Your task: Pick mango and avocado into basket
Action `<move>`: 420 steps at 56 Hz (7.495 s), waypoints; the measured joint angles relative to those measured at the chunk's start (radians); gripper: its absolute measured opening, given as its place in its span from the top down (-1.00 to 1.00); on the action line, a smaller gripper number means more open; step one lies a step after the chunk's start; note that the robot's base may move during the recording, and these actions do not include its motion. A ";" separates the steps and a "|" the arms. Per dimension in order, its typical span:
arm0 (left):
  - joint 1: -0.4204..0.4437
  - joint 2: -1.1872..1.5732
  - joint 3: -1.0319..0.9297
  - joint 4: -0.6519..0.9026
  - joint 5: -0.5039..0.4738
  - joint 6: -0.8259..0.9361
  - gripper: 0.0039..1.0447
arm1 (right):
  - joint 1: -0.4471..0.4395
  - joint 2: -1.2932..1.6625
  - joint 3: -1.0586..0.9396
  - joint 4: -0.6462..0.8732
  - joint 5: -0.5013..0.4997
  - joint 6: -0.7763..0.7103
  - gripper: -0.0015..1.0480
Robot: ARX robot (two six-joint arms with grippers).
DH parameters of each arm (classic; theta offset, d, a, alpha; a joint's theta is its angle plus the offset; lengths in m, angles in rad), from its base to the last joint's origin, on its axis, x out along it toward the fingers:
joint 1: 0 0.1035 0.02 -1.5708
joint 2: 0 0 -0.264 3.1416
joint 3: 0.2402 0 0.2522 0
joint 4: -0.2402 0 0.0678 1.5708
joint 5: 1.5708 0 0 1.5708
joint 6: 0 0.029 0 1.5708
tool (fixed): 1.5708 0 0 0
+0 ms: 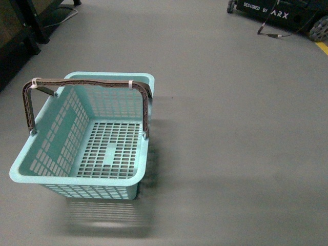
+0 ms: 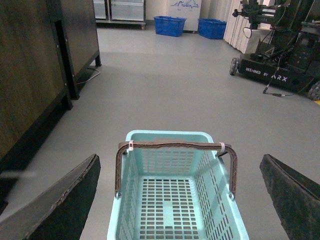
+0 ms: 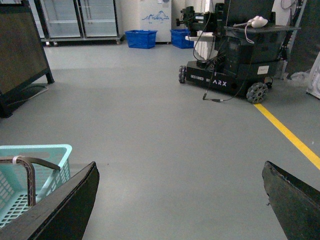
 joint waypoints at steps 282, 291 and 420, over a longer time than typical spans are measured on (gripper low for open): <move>0.012 1.401 0.920 0.060 -0.214 -1.400 0.38 | 0.000 0.000 0.000 0.000 -0.002 0.000 -0.85; 0.011 1.199 0.957 -0.105 -0.182 -1.407 0.38 | 0.000 0.000 0.000 0.000 -0.002 0.000 -0.85; -0.095 1.040 0.969 -0.258 -0.262 -1.451 0.38 | 0.000 0.000 0.000 0.000 -0.002 0.000 -0.85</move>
